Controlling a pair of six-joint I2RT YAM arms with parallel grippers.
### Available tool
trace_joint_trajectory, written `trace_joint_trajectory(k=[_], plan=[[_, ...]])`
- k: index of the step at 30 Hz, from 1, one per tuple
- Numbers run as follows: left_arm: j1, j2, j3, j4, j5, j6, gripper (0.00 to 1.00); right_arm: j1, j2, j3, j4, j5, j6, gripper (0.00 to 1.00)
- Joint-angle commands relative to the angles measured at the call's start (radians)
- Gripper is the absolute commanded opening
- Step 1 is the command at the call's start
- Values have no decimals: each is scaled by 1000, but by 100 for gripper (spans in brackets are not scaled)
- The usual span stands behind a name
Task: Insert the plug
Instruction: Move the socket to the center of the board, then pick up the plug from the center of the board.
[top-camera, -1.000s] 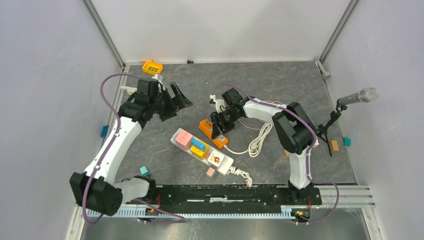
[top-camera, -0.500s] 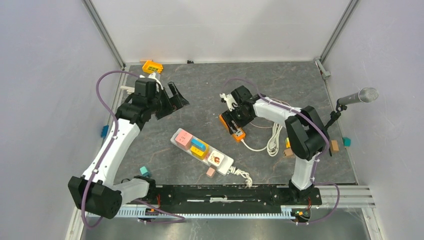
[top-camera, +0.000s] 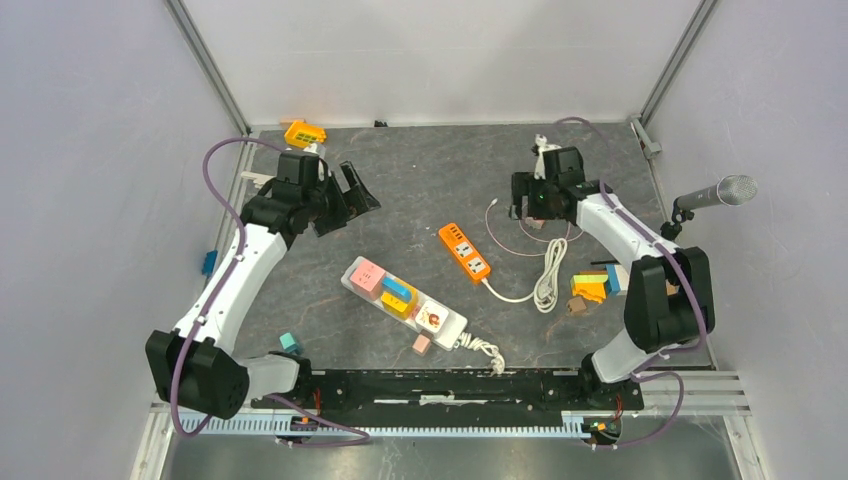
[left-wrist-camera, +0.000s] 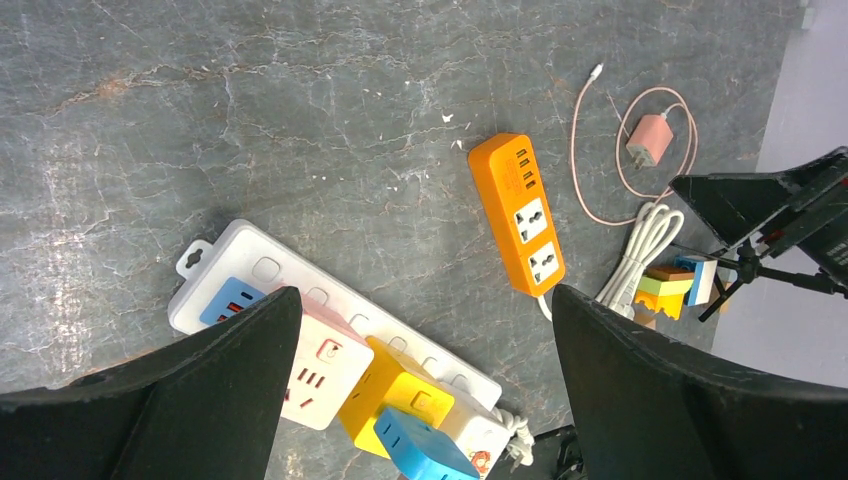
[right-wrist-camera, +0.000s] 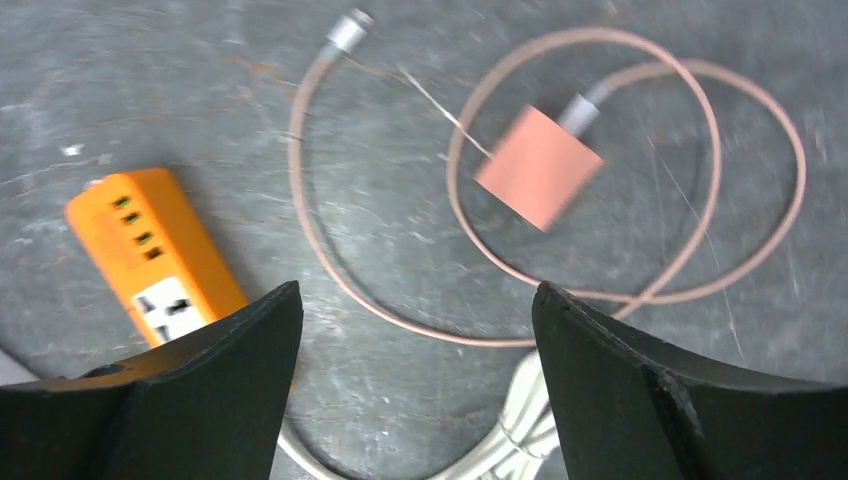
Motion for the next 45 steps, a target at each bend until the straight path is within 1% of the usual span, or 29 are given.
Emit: trace_joint_trajectory(k=[1,2,6,9,15,20,23,24,30,33,35,37,41,45], plan=[[8,-22,-1,26,17,7,100,-44,9,-40,-2,44,118,92],[7,-29,-13,33,22,5,100,-44,12,-27,-25,104,118,98],[8,-54,-64,52,41,-15,100,-45,63,47,-106,196,82,98],[8,-58,-90,81,62,-36,100,-45,120,82,-132,203,73,98],[8,-34,-86,85,83,-48,100,-65,221,141,-139,170,138,93],[8,-24,-94,84,100,-69,100,-95,290,201,-126,148,162,83],[8,-26,-101,84,108,-67,100,-113,330,241,-130,144,173,80],[8,-27,-102,84,109,-66,100,-119,338,244,-120,128,173,77],[8,-29,-103,81,116,-55,100,-126,391,249,-69,88,193,68],[8,-27,-100,81,118,-53,100,-126,421,261,-68,91,206,67],[8,-25,-99,81,120,-53,100,-125,433,266,-53,84,209,63],[8,-26,-98,81,122,-52,100,-126,447,275,-43,73,204,55],[8,-35,-98,95,138,-48,100,-125,474,303,-71,117,168,52],[8,-62,-102,116,140,-46,100,-124,452,285,-71,141,106,37]])
